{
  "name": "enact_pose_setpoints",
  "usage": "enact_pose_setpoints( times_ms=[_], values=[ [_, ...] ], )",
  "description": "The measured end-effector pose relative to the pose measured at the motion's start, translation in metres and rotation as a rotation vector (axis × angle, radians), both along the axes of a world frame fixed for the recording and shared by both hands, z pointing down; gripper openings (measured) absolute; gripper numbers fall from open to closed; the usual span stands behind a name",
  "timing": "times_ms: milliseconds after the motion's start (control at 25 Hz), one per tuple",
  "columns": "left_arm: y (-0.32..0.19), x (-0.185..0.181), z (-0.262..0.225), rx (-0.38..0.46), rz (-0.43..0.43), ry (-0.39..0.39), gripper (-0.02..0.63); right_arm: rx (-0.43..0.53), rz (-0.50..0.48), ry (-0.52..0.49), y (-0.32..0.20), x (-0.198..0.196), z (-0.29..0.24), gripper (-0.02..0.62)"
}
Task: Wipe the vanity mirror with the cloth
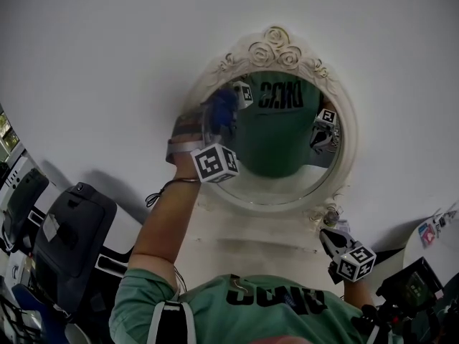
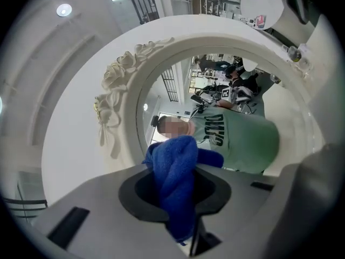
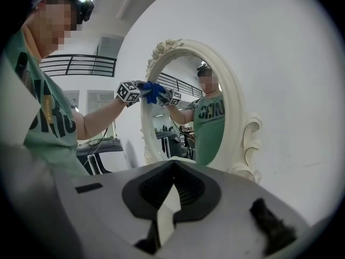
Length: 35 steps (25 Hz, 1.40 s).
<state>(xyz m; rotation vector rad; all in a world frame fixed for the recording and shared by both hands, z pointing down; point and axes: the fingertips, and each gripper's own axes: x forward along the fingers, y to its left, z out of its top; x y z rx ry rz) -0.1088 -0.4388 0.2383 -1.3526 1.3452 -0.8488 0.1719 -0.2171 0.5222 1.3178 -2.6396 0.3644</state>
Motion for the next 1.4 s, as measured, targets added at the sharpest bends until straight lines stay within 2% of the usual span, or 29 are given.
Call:
enact_pose_setpoints(
  times_ms=[120, 240, 360, 600, 680, 760, 920, 1120, 1240, 1400],
  values=[
    [-0.001, 0.008, -0.003, -0.005, 0.011, 0.009, 0.092, 0.0, 0.013, -0.002, 0.001, 0.007, 0.001, 0.012],
    [0.002, 0.035, -0.009, 0.004, 0.057, -0.005, 0.092, 0.0, 0.021, -0.008, 0.002, 0.01, 0.003, 0.012],
    [0.009, 0.086, -0.017, 0.017, 0.131, -0.054, 0.092, 0.004, 0.033, -0.016, 0.006, 0.015, 0.004, 0.012],
    [0.033, 0.222, -0.017, 0.065, 0.308, -0.194, 0.092, 0.007, 0.107, -0.037, 0.022, 0.046, 0.009, 0.012],
    [0.04, 0.259, -0.012, 0.053, 0.352, -0.213, 0.092, 0.01, 0.135, -0.046, 0.027, 0.058, 0.01, 0.012],
    [0.042, 0.278, -0.007, 0.025, 0.366, -0.201, 0.092, 0.011, 0.16, -0.058, 0.033, 0.068, 0.012, 0.012],
    [0.042, 0.279, -0.01, 0.046, 0.36, -0.197, 0.092, 0.0, 0.18, -0.063, 0.039, 0.082, 0.016, 0.012],
    [0.053, 0.266, -0.002, 0.01, 0.394, -0.188, 0.094, 0.026, 0.138, -0.059, 0.032, 0.063, 0.006, 0.012],
    [0.064, 0.22, -0.001, 0.032, 0.372, -0.152, 0.092, 0.037, 0.101, -0.044, 0.027, 0.047, 0.0, 0.012],
    [0.059, 0.117, -0.001, 0.029, 0.254, -0.069, 0.094, 0.038, 0.066, -0.028, 0.022, 0.03, -0.004, 0.012]
  ],
)
